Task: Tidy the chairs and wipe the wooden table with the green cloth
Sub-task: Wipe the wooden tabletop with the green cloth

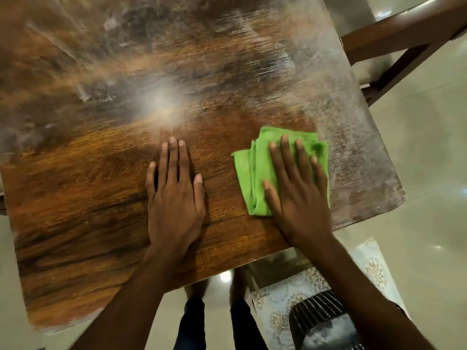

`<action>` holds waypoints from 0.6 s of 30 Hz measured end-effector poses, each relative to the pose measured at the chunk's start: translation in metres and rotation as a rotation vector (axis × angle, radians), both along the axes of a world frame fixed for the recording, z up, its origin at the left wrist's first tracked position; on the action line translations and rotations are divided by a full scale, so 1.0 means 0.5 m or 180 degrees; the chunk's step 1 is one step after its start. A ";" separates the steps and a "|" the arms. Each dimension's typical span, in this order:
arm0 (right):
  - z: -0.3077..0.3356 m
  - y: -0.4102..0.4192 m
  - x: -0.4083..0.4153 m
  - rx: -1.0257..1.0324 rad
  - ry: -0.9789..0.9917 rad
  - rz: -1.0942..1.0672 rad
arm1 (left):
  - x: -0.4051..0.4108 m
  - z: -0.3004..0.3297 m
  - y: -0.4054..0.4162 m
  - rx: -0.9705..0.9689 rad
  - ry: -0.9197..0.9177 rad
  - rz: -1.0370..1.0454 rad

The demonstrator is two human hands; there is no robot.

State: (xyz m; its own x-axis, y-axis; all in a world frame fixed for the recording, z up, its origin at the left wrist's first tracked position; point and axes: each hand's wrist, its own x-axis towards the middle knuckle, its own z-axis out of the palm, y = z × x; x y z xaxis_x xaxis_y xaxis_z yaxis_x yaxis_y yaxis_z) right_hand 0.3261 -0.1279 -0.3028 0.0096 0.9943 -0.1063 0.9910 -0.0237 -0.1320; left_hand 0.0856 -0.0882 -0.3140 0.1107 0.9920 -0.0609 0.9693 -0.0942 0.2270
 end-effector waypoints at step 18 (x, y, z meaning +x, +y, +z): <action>-0.020 0.203 0.097 0.0306 -0.0198 0.0463 | -0.001 -0.006 0.000 0.0127 -0.0153 -0.0021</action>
